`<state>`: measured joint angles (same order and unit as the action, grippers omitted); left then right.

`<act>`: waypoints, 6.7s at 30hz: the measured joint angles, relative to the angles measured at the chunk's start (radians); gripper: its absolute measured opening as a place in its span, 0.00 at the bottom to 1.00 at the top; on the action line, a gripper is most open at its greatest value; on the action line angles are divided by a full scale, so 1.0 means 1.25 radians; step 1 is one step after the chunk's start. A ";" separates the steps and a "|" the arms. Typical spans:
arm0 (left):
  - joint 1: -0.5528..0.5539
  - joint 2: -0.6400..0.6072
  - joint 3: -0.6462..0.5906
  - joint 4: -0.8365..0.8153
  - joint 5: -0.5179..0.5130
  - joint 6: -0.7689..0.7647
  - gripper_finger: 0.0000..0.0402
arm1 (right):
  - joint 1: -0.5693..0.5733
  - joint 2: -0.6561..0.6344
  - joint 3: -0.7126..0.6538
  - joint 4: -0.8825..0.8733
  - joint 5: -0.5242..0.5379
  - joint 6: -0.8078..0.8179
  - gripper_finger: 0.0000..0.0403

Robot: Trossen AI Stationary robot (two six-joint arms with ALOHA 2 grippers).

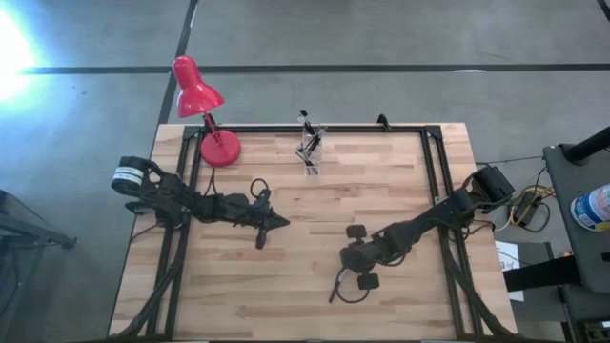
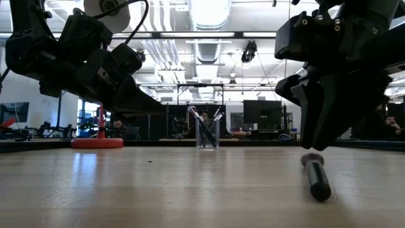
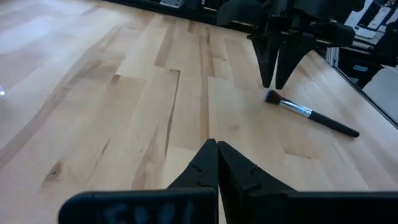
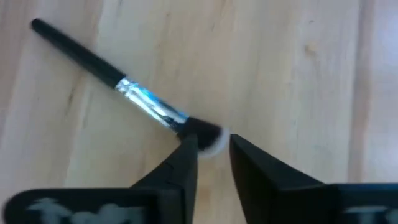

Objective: Put items in baskets/containers
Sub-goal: Put the black powder brush into the transparent organizer

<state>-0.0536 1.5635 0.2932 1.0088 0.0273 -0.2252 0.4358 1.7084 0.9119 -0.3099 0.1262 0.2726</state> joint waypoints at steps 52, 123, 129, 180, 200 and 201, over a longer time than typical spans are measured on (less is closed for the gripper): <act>0.000 0.000 0.000 0.000 0.003 -0.010 0.00 | 0.000 0.002 -0.056 0.093 -0.039 -0.096 0.20; -0.139 0.000 0.216 -0.071 -0.100 0.001 0.11 | -0.019 0.002 0.222 0.175 0.449 -0.439 0.02; -0.125 0.000 0.206 -0.003 -0.132 0.040 0.10 | -0.018 -0.006 0.222 0.161 0.453 -0.398 0.03; 0.287 0.211 0.326 0.193 -0.253 0.088 0.10 | -0.018 -0.152 -0.089 0.262 0.592 -0.268 0.03; 0.320 0.211 0.332 0.106 -0.273 -0.089 0.30 | -0.018 -0.152 -0.089 0.263 0.590 -0.268 0.03; 0.320 0.211 0.332 0.106 -0.273 -0.093 0.31 | -0.018 -0.152 -0.089 0.263 0.590 -0.268 0.03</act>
<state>0.3462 1.8271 0.7086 1.1416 -0.3134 -0.3419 0.4129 1.5185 0.8005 0.0185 0.8639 -0.0624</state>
